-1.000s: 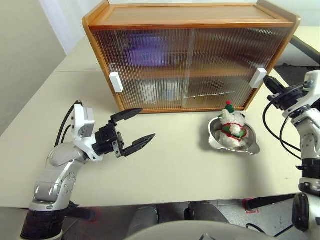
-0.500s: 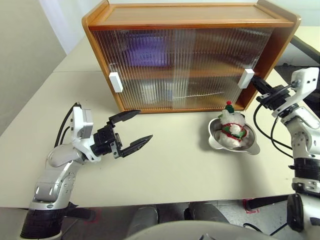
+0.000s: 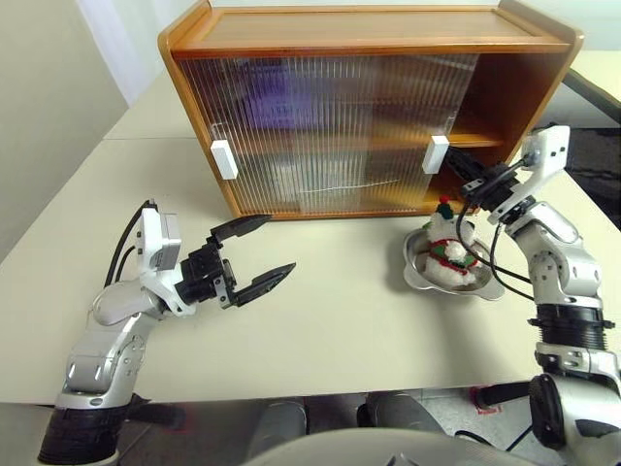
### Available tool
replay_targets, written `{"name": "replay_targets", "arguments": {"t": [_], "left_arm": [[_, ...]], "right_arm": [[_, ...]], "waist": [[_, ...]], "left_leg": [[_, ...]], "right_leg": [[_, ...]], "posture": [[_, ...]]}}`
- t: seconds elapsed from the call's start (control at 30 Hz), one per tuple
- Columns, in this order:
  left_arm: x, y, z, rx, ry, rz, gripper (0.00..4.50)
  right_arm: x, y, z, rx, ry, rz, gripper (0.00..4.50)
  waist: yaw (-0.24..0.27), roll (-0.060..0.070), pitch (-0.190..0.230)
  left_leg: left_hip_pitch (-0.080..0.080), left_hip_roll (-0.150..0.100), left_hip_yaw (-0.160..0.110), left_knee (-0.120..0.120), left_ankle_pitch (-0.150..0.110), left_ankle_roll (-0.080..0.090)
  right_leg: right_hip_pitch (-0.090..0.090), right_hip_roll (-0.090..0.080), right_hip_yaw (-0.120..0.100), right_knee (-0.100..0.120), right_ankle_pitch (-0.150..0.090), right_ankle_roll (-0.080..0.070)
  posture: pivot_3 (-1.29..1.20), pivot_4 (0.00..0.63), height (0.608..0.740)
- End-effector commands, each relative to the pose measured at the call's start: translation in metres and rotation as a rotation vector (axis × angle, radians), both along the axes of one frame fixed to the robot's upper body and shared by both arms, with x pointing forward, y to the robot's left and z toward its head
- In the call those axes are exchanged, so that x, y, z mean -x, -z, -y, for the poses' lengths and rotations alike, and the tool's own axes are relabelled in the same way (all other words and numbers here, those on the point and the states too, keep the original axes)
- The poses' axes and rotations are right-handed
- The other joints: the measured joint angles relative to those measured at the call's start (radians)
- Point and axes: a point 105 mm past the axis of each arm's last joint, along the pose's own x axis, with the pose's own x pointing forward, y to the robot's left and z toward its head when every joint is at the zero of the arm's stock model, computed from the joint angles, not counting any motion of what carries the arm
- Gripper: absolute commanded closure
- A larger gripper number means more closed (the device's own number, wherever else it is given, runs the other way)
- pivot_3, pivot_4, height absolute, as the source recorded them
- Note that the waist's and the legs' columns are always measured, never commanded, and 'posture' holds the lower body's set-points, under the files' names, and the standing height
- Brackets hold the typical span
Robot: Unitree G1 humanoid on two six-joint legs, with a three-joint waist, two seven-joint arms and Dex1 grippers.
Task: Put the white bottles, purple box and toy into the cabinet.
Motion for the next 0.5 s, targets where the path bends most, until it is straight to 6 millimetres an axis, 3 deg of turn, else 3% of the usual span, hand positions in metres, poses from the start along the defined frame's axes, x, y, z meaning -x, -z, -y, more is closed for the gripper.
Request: {"name": "replay_targets", "arguments": {"t": [0.03,0.5], "left_arm": [[0.002,0.002,-0.001,-0.016,-0.004,-0.003,0.00],[0.005,-0.002,0.004,-0.008,0.017,-0.003,0.00]], "right_arm": [[0.001,-0.004,-0.024,-0.027,-0.068,0.010,4.49],[-0.002,-0.008,-0.073,-0.100,-0.172,0.021,4.49]], "waist": [[0.000,0.000,0.000],[0.001,0.000,0.000]], "left_leg": [[0.000,0.000,0.000,0.000,0.000,0.000],[-0.002,0.003,0.000,-0.002,0.000,0.000]], "right_leg": [[0.000,0.000,0.000,0.000,0.000,0.000],[-0.005,0.001,-0.001,0.000,0.001,-0.003]], "posture": [[-0.07,0.008,0.740],[-0.07,0.023,0.740]]}}
